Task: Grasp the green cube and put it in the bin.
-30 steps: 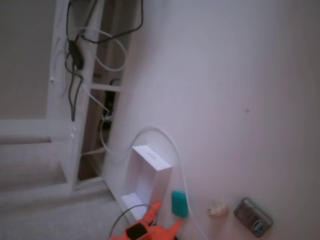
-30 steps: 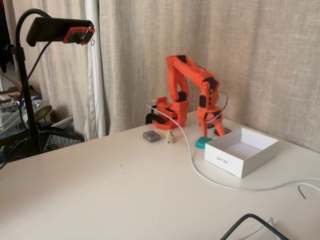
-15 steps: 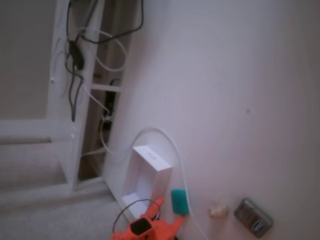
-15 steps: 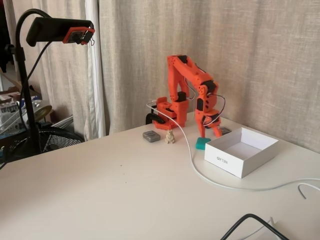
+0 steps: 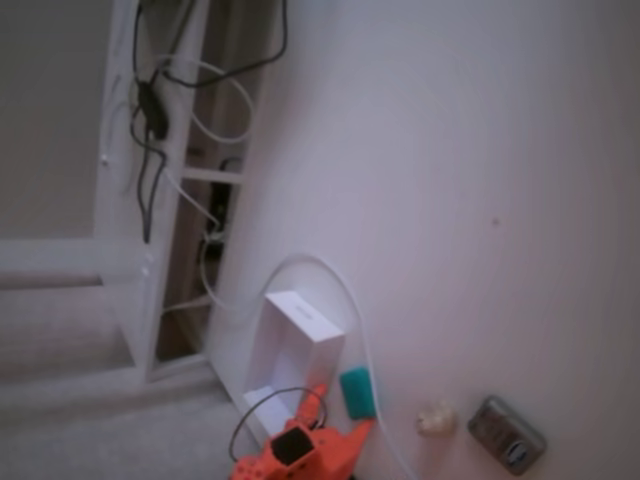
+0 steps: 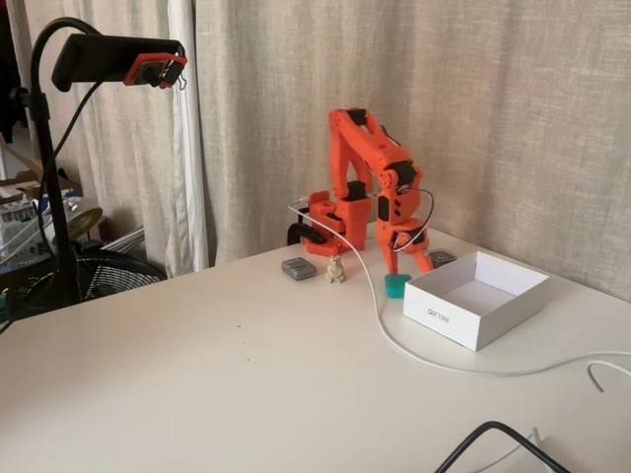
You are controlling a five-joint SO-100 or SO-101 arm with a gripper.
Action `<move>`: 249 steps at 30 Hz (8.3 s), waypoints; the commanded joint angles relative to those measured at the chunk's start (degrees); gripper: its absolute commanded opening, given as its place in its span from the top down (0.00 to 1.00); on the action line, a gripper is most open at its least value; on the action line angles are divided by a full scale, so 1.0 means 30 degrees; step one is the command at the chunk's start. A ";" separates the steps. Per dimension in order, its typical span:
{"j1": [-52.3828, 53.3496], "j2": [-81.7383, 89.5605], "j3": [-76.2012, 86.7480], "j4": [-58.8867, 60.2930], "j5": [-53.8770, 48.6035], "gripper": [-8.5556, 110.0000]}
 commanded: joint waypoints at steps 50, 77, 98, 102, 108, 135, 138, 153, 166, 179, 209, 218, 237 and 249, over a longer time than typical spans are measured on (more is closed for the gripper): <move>0.2666 -0.6123 -0.4189 0.1934 -0.2871 0.66; 0.2432 -0.5918 -0.4395 0.1318 -0.2871 1.00; 0.0996 -0.0557 -0.5127 0.0322 -0.2871 1.00; 0.0879 0.0674 -0.5273 0.1406 -0.2842 1.00; 0.0586 0.2637 -0.5713 0.3750 -0.2783 1.00; -0.1816 -0.3750 -0.9814 -0.6855 -0.3457 0.62; -0.1758 -0.3750 -0.9814 -0.6738 -0.3486 0.53; -0.2900 -0.0146 -0.8643 -0.7617 -0.3311 0.56; -0.4746 1.0488 -0.4746 -0.2402 -0.2988 0.58; -0.4160 2.2207 0.6328 -0.3955 -0.3105 0.58; -0.3311 2.8594 1.3359 -0.4365 -0.2988 0.75; -0.3311 2.8594 1.2773 -0.0176 -0.2988 0.89; -0.3809 2.8594 1.1221 0.5508 -0.3105 1.00; -0.3809 2.8594 1.1221 0.5508 -0.3105 1.00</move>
